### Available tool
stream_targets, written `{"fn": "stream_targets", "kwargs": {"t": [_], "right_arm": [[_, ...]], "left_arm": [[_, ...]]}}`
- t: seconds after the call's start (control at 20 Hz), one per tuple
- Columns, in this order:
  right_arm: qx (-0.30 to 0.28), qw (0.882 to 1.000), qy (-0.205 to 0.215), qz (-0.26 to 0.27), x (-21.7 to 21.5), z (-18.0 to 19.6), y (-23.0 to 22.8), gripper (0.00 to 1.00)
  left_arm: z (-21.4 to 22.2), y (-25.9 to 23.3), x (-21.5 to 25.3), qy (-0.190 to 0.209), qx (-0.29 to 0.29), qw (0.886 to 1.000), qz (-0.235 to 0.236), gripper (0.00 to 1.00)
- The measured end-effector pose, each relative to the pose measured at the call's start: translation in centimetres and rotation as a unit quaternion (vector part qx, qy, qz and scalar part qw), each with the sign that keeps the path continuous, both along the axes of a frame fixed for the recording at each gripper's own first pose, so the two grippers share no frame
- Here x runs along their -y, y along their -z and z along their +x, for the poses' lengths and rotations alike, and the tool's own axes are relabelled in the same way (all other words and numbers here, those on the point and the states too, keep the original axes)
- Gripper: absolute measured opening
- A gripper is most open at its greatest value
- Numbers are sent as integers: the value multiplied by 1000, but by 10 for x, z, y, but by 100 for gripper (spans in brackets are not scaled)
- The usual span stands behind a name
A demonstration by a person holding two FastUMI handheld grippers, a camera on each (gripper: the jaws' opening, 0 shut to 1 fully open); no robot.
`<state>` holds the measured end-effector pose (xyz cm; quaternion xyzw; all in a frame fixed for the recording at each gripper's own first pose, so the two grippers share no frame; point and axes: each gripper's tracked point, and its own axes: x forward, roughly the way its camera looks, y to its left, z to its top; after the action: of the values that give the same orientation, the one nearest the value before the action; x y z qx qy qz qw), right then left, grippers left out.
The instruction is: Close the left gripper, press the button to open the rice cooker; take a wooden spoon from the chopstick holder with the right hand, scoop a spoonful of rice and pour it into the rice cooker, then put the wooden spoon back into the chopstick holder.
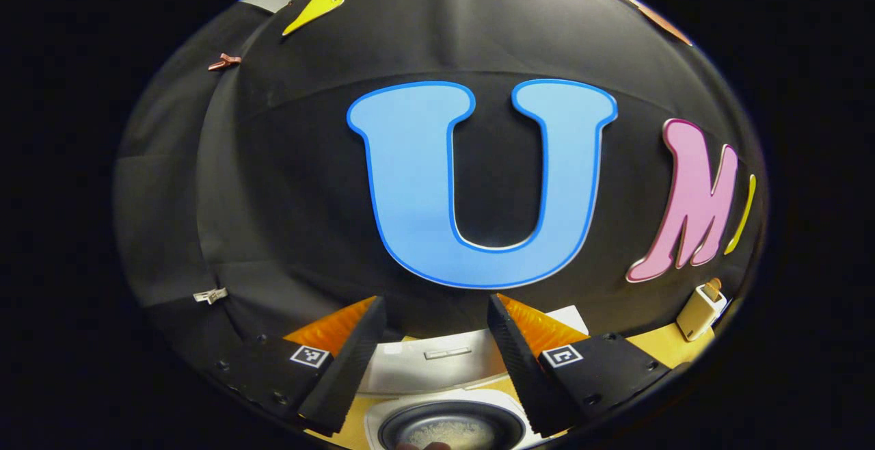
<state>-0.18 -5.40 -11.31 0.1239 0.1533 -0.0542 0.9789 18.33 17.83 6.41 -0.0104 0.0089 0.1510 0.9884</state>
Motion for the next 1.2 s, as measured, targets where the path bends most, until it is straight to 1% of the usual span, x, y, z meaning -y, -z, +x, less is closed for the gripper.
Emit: {"fn": "stream_targets", "kwargs": {"t": [0.15,0.3,0.45,0.5,0.65,0.8,0.95,1.2], "right_arm": [[-7,1000,-3,4,0,3,5,85],[-14,1000,-6,10,-2,6,12,85],[-26,1000,-12,10,-5,8,19,86],[-30,999,-14,11,-12,17,17,86],[-32,999,-18,13,-15,20,20,86],[-36,999,-21,11,-16,19,22,86],[-38,999,-17,13,-14,18,25,86],[-45,999,-6,18,-8,15,30,86]], "left_arm": [[-29,21,21,5,-3,1000,0,98],[-56,49,41,15,-18,1000,-15,97],[-75,83,59,27,-46,998,-26,97],[-78,96,63,34,-60,997,-37,98],[-85,137,71,40,-103,991,-68,98],[-87,155,74,43,-120,990,-51,98],[-92,171,77,47,-137,988,-54,99],[-93,209,82,50,-188,980,-42,99]]}}
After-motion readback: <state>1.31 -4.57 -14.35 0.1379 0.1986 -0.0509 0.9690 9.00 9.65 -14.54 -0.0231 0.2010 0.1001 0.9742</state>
